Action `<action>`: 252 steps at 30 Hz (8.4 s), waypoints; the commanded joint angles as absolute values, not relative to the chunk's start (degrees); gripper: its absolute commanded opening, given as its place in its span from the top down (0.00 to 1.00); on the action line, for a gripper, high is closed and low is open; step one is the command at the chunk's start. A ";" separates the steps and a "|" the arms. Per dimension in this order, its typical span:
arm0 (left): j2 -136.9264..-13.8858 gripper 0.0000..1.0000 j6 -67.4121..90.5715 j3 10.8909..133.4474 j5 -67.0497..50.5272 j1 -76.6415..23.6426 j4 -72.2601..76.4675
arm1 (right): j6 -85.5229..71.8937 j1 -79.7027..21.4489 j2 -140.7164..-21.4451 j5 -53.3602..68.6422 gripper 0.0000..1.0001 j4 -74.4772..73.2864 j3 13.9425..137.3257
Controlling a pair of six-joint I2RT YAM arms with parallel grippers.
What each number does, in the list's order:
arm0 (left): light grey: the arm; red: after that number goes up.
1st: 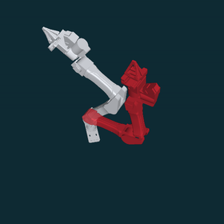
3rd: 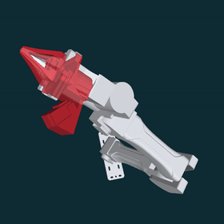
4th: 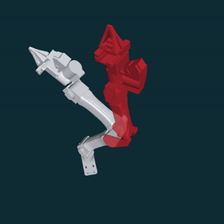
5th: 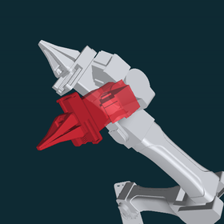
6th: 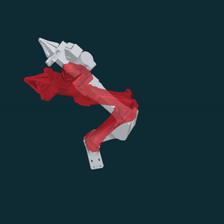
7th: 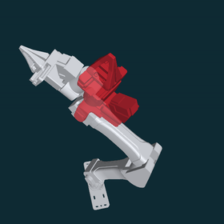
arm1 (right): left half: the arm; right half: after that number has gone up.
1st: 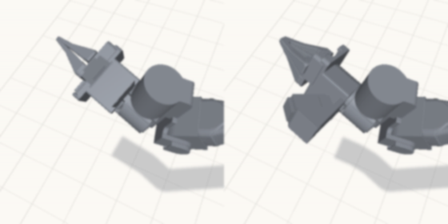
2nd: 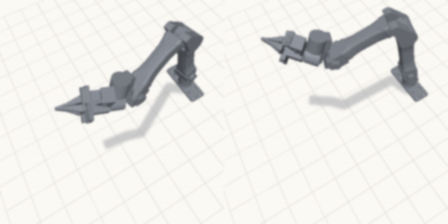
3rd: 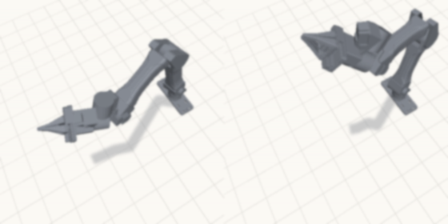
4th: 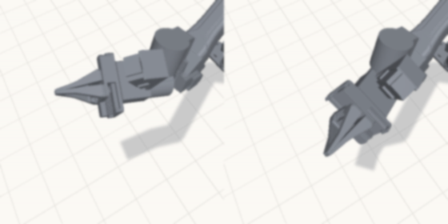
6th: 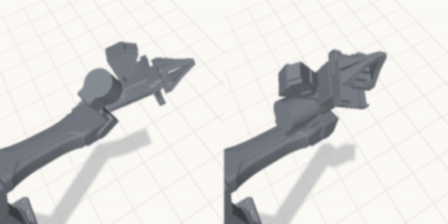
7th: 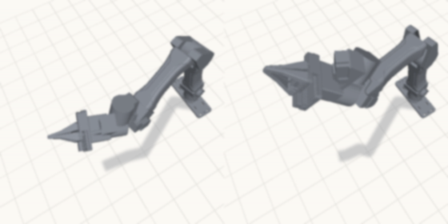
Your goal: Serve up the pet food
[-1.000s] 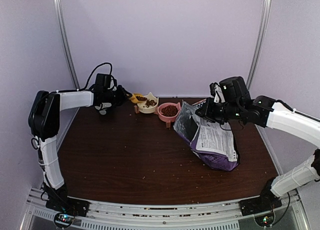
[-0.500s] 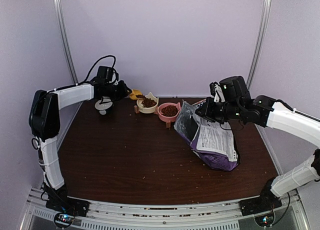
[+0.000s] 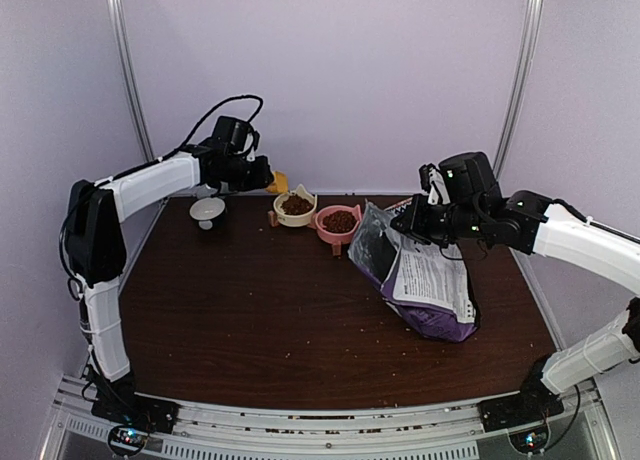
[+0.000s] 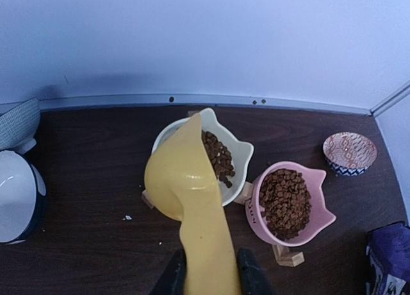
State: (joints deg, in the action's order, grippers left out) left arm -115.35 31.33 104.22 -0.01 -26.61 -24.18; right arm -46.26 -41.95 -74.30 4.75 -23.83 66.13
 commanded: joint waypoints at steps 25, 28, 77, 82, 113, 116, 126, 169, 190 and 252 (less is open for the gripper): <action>-83.68 1.00 24.14 83.31 0.24 -32.73 -21.91 | -37.92 -44.22 -73.08 2.94 1.00 -24.53 67.49; -74.88 1.00 24.82 75.58 -9.26 -34.85 -21.21 | -38.17 -46.57 -73.75 2.66 1.00 -23.15 66.93; -75.23 1.00 20.18 49.20 22.25 -66.44 4.99 | -41.19 -43.39 -68.35 -2.28 0.17 -25.32 55.29; -76.02 1.00 20.95 49.39 21.69 -66.45 5.48 | -43.23 -32.54 -67.78 4.56 0.32 -21.37 43.38; -82.71 1.00 4.84 48.48 21.19 -65.92 22.67 | -33.03 -27.69 -84.31 23.93 0.93 -9.98 43.91; -87.61 1.00 2.88 50.51 26.21 -65.92 26.46 | -32.41 -27.77 -84.90 25.16 0.99 -9.83 44.39; -97.44 1.00 1.81 57.87 25.98 -63.39 27.16 | -31.80 -28.21 -86.00 27.38 1.00 -8.54 44.96; -110.78 1.00 -1.06 81.83 -49.53 -61.26 -26.18 | -37.97 -28.74 -83.52 20.40 1.00 -7.58 43.89; -94.50 1.00 25.93 66.13 -53.75 -58.06 -4.06 | -38.50 -28.43 -78.16 10.22 1.00 -13.33 40.20; -78.52 1.00 68.30 44.96 -41.67 -49.02 31.11 | -42.98 -62.43 -79.21 -18.39 1.00 -43.93 78.83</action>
State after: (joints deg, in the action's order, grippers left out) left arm -80.34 63.09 46.37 -41.58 -50.30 20.53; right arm -40.84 -62.72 -82.06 -14.76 -43.88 80.51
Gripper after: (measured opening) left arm 0.230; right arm 0.020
